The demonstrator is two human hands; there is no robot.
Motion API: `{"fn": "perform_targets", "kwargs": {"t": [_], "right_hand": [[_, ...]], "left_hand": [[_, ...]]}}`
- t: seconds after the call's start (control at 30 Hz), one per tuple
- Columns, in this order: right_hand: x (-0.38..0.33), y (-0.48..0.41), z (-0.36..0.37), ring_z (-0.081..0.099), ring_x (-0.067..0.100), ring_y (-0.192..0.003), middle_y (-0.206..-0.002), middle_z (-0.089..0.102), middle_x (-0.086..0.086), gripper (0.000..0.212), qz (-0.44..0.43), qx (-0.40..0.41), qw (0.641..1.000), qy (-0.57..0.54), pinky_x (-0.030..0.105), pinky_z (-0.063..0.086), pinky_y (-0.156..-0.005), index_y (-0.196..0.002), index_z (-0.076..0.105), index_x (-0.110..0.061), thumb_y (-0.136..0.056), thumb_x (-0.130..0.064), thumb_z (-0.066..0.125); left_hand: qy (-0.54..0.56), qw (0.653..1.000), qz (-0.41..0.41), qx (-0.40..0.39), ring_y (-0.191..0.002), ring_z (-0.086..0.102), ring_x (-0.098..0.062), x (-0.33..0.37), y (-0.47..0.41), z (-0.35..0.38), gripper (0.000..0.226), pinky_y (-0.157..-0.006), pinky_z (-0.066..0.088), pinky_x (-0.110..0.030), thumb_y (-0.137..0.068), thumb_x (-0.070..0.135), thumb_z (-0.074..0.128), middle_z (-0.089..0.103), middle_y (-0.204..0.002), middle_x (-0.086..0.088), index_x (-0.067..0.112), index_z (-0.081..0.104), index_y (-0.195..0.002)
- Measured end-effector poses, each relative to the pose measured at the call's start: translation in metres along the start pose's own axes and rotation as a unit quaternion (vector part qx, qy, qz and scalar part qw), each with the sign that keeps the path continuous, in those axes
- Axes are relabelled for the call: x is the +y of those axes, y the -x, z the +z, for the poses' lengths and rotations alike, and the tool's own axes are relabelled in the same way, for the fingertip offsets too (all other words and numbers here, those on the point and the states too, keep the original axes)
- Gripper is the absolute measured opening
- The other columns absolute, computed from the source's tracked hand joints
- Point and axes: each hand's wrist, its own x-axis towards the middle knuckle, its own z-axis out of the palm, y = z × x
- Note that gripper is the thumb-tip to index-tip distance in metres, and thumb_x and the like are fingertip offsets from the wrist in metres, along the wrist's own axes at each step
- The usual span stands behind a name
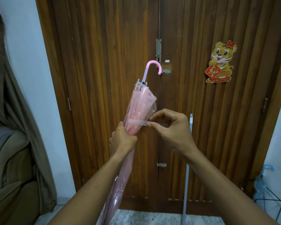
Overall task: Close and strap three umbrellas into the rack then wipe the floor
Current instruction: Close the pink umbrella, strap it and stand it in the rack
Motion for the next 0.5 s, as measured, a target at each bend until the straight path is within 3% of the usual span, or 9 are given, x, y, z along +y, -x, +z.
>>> {"fn": "perform_targets", "kwargs": {"t": [0.1,0.2,0.3,0.4,0.5], "right_hand": [[0.009,0.007,0.002,0.071,0.006,-0.084,-0.085,0.071,-0.018,0.007,-0.001,-0.004,0.999,0.044,0.025,0.061,-0.075,-0.088,0.075,-0.017,-0.083,-0.015,0.079],[0.031,0.014,0.003,0.069,0.002,-0.083,-0.083,0.069,-0.022,0.007,0.058,0.017,0.992,0.108,0.031,0.062,-0.073,-0.088,0.073,-0.029,-0.085,-0.025,0.078],[0.052,0.018,0.005,0.067,0.000,-0.082,-0.083,0.070,-0.021,0.008,0.137,0.042,0.978,0.149,0.034,0.063,-0.073,-0.093,0.074,-0.032,-0.085,-0.033,0.078],[0.059,0.018,0.007,0.069,0.003,-0.081,-0.080,0.071,-0.017,0.015,0.212,0.050,0.970,0.105,0.035,0.063,-0.078,-0.101,0.076,-0.030,-0.086,-0.031,0.078],[0.060,0.013,0.009,0.068,-0.002,-0.087,-0.089,0.072,-0.018,0.017,0.242,0.027,0.968,0.056,0.032,0.060,-0.087,-0.104,0.078,-0.024,-0.088,-0.028,0.076]], "left_hand": [[0.059,0.997,-0.026,-0.029,-0.089,0.067,-0.026,-0.003,-0.006,0.002,0.044,-0.054,0.046,-0.023,-0.082,0.019,0.070,0.065,-0.102,-0.002,0.019,0.055,-0.124],[0.211,0.970,-0.060,-0.102,-0.087,0.068,-0.023,-0.003,-0.011,0.000,0.044,-0.067,0.057,-0.032,-0.078,0.009,0.070,0.068,-0.101,-0.006,0.016,0.061,-0.121],[0.317,0.930,-0.050,-0.181,-0.087,0.070,-0.022,0.000,-0.007,-0.005,0.041,-0.065,0.056,-0.028,-0.070,-0.001,0.068,0.071,-0.099,-0.009,0.015,0.068,-0.108],[0.360,0.900,-0.031,-0.245,-0.075,0.064,-0.019,0.005,-0.001,-0.009,0.031,-0.058,0.052,-0.023,-0.073,-0.004,0.068,0.064,-0.084,-0.007,0.010,0.067,-0.101],[0.407,0.865,-0.041,-0.290,-0.066,0.059,-0.019,0.005,0.000,-0.010,0.032,-0.055,0.049,-0.029,-0.064,0.000,0.069,0.058,-0.076,-0.008,0.005,0.064,-0.096]]}}
